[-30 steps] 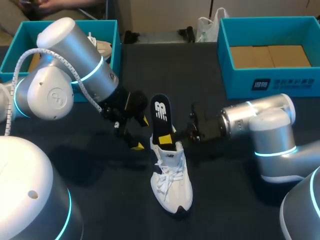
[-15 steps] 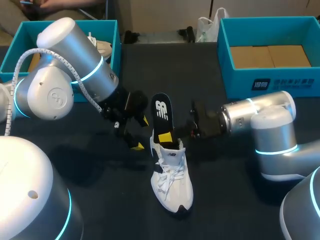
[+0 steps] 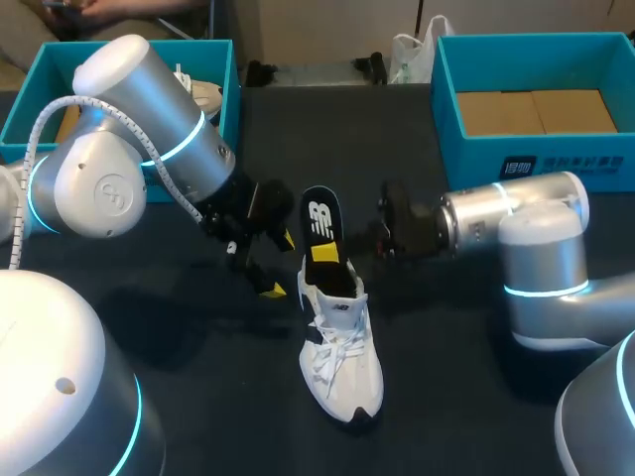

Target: Take the shoe out of the shoebox, open the shoe tongue, remove and reinsert the insole, then place the shoe into the shoebox

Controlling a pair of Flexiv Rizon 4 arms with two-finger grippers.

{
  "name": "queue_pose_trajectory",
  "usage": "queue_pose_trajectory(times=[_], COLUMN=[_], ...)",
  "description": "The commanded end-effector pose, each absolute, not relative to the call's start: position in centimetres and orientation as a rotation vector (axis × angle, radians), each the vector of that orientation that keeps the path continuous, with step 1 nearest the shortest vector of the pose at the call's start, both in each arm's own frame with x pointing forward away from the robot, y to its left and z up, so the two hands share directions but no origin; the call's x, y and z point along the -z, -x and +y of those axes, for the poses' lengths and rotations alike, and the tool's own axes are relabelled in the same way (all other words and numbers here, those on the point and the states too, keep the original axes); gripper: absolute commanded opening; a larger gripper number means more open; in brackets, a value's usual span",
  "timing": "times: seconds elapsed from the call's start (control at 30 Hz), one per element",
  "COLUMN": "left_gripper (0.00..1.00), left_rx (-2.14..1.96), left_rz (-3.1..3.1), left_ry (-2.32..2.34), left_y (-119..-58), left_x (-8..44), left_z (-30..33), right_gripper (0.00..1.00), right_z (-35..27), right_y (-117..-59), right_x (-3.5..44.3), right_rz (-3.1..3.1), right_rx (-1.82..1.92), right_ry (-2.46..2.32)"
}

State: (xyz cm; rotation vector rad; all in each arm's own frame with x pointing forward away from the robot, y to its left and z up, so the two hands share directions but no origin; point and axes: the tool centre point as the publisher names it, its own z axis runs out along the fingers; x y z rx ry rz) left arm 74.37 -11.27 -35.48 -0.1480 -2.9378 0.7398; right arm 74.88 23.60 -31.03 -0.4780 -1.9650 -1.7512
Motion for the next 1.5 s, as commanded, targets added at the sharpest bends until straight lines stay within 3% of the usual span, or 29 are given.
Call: queue_pose_trajectory(times=[0.03, 0.1, 0.13, 0.17, 1.07, 1.13, 1.2, 1.5], left_gripper=[1.00, 1.00, 1.00, 1.00, 1.00, 1.00, 1.00, 1.00], left_rx=[-0.744, -0.744, -0.744, -0.744, -0.744, -0.744, -0.744, -0.744], left_rz=[-2.938, -2.938, -2.938, -2.938, -2.938, -2.938, -2.938, -2.938], left_ry=[0.149, 0.149, 0.149, 0.149, 0.149, 0.149, 0.149, 0.149], left_y=[-74.3, -74.3, -74.3, -74.3, -74.3, -74.3, -74.3, -74.3], left_x=[35.5, 35.5, 35.5, 35.5, 35.5, 35.5, 35.5, 35.5], left_z=[-11.1, -11.1, -11.1, -11.1, -11.1, -11.1, -11.1, -11.1], right_gripper=[0.28, 0.25, 0.16, 0.01, 0.00, 0.25, 0.37, 0.36], right_z=[23.9, 23.9, 23.9, 23.9, 23.5, 23.6, 23.6, 23.8], right_y=[-75.8, -76.2, -76.4, -76.6, -72.5, -72.5, -72.5, -73.3], right_x=[30.9, 30.9, 30.9, 31.0, 35.6, 35.1, 34.7, 32.6], right_rz=[-1.946, -1.929, -1.915, -1.904, -1.840, -1.853, -1.867, -1.915], right_rx=[1.769, 1.780, 1.785, 1.787, 1.590, 1.609, 1.627, 1.691], right_ry=[0.486, 0.502, 0.511, 0.520, 0.731, 0.713, 0.694, 0.624])
